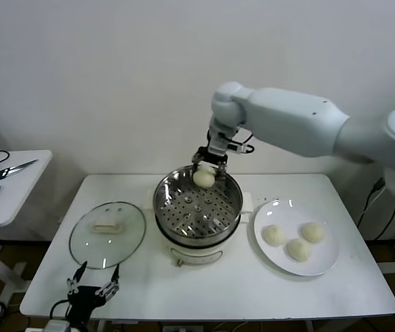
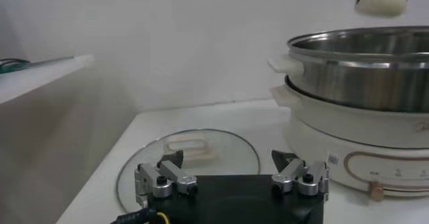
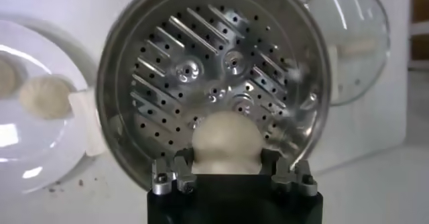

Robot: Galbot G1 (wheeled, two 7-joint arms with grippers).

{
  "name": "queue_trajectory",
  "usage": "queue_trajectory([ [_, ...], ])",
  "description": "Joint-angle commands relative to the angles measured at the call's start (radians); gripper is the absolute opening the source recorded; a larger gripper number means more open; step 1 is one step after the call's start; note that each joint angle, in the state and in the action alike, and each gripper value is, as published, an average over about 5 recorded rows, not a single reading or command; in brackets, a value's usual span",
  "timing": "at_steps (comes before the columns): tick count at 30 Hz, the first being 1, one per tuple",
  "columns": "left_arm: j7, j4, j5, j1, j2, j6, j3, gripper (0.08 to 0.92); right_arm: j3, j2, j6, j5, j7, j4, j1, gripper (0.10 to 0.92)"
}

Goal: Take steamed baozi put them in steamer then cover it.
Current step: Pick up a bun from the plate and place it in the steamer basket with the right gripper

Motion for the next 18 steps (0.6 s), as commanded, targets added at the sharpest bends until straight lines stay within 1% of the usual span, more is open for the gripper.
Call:
queue_trajectory([
  [1, 0.000, 0.000, 0.001, 0.000, -0.002, -0.001, 0.000, 0.823, 0.060, 0.119, 0.100, -0.169, 0.012, -0.203, -0.130, 0.662],
  [18, -0.004, 0.016, -0.001, -0.007, -0.001, -0.010, -0.004, 0.823, 0.144, 0.166, 0.127, -0.249, 0.039, -0.353, -0.197, 0.671],
])
